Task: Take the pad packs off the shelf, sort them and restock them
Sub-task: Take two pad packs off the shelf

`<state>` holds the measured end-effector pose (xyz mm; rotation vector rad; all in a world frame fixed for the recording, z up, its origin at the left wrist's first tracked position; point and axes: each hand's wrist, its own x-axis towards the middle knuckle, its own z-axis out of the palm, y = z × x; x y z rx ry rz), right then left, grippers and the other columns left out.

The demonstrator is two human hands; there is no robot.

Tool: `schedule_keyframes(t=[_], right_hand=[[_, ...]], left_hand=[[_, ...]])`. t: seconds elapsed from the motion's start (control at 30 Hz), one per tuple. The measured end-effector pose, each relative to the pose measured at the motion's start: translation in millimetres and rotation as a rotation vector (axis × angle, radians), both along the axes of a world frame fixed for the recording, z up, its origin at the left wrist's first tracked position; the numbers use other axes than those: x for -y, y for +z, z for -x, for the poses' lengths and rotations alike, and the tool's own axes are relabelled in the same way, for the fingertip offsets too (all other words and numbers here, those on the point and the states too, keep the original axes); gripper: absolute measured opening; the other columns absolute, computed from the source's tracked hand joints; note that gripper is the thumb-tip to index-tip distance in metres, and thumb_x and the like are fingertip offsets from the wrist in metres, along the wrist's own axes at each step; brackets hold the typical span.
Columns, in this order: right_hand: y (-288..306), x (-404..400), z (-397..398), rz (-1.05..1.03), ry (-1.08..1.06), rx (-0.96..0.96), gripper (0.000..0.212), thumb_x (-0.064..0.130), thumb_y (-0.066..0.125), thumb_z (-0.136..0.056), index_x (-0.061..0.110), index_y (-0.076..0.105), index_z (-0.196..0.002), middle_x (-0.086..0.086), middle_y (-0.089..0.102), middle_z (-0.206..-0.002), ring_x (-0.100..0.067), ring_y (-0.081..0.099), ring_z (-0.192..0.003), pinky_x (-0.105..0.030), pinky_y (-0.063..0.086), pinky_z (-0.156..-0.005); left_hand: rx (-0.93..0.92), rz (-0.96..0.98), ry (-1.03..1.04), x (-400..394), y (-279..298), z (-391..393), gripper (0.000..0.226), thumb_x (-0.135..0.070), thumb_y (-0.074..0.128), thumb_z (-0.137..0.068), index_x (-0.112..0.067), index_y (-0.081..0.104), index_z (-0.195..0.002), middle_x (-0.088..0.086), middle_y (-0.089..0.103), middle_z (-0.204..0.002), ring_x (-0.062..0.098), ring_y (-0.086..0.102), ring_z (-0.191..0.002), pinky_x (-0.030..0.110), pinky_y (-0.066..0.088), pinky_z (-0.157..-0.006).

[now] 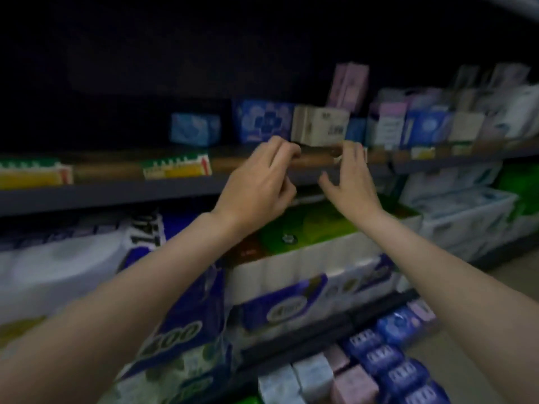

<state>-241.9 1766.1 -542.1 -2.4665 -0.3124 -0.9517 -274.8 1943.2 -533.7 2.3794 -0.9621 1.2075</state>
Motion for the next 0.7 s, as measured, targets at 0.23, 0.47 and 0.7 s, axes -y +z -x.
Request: schedule_keyframes(t=[0.23,0.47,0.7], right_hand=[[36.5,10.3,-64.9,0.029,0.014,0.097,0.047,0.019,0.057,-0.088,0.008,0.041,-0.13,-0.012,0.038,-0.13,-0.028,0.037,-0.122,-0.042,0.036,-0.099],[72.6,50.4,-148.9,0.156,-0.007,-0.223,0.066,0.014,0.061,-0.085,0.011,0.027,-0.141,-0.012,0.038,-0.14,-0.03,0.036,-0.129,-0.045,0.034,-0.103],[98.6,74.0,-220.7,0.466,-0.015,-0.319,0.073,0.007,0.056,-0.088,0.013,0.015,-0.148,-0.011,0.032,-0.148,-0.029,0.035,-0.133,-0.043,0.021,-0.112]], left_hand=[[-0.149,-0.069,0.402,-30.2,56.7,-64.3,0.039,-0.019,0.055,-0.086,-0.01,0.045,-0.123,0.011,0.045,-0.12,0.029,0.045,-0.109,0.04,0.035,-0.089],[-0.276,-0.097,0.561,-1.1,70.8,-110.0,0.051,-0.027,0.054,-0.09,-0.015,0.032,-0.134,0.009,0.043,-0.13,0.03,0.043,-0.118,0.042,0.032,-0.096],[-0.331,-0.193,0.574,57.4,79.4,-158.3,0.063,-0.032,0.052,-0.092,-0.024,0.019,-0.146,0.001,0.037,-0.143,0.024,0.036,-0.128,0.04,0.025,-0.103]])
